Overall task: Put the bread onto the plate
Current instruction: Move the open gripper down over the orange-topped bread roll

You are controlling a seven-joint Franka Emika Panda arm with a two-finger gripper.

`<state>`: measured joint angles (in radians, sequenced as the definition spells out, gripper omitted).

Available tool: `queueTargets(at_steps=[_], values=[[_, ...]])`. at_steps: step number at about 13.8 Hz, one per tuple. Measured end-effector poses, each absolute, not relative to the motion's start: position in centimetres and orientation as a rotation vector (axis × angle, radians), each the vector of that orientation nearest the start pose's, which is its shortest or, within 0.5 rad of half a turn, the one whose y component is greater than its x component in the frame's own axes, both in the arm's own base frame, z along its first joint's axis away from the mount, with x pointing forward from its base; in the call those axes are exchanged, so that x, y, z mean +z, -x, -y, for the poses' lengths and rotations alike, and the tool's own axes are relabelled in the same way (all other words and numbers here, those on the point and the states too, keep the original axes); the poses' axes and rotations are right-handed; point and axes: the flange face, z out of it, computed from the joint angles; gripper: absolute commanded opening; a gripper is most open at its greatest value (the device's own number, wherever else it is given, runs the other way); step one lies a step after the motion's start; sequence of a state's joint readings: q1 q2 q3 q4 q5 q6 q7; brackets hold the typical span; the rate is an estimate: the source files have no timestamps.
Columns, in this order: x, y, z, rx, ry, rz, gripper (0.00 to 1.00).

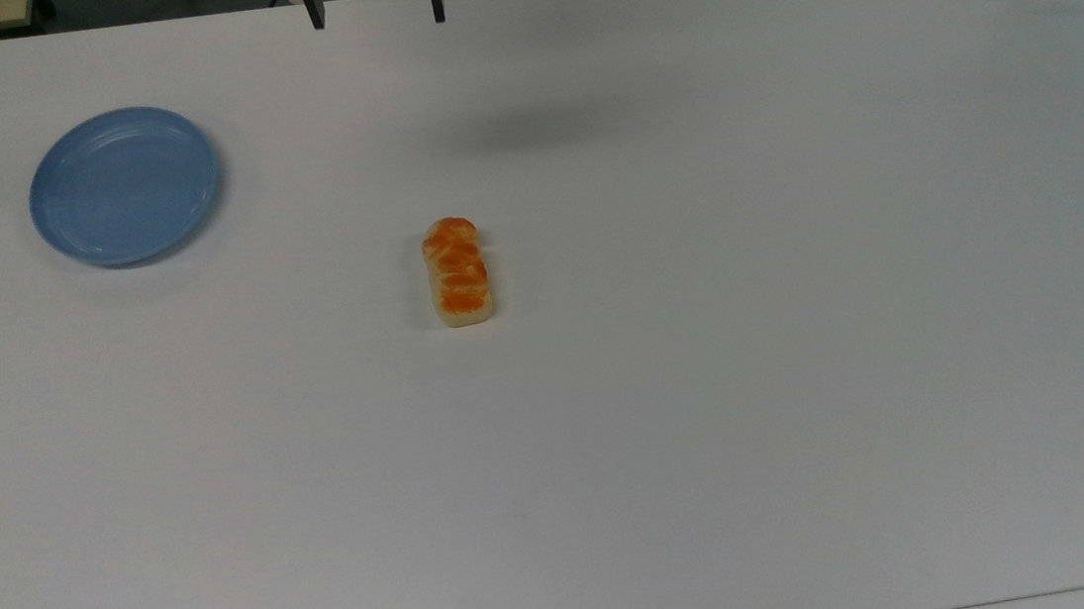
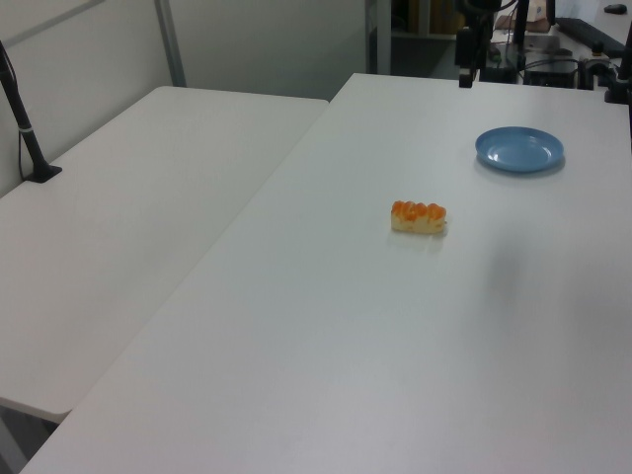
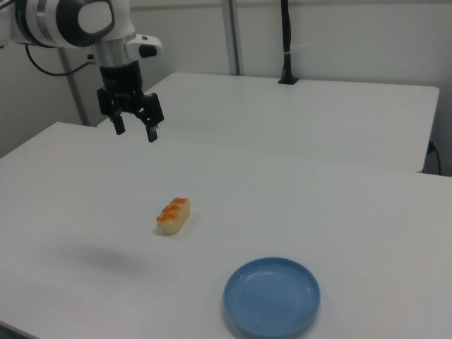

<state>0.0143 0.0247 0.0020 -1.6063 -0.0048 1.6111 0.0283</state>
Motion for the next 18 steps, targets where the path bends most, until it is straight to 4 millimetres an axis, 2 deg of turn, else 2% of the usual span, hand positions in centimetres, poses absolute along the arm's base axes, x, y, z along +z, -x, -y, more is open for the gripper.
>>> queueTargets(at_steps=[4,7,10,15,18], values=[[57.6,-57.9,-1.4,0.043,3.146,-0.004,1.00],[55.1,-59.2,-1.7,0.078,3.145,0.005,1.00],[51.1,-60.8,-2.4,0.145,3.144,0.022,1.00],[43.2,-63.5,-4.5,0.231,3.156,0.087,1.00],[39.6,-64.4,-5.1,0.273,3.201,0.139,1.00]])
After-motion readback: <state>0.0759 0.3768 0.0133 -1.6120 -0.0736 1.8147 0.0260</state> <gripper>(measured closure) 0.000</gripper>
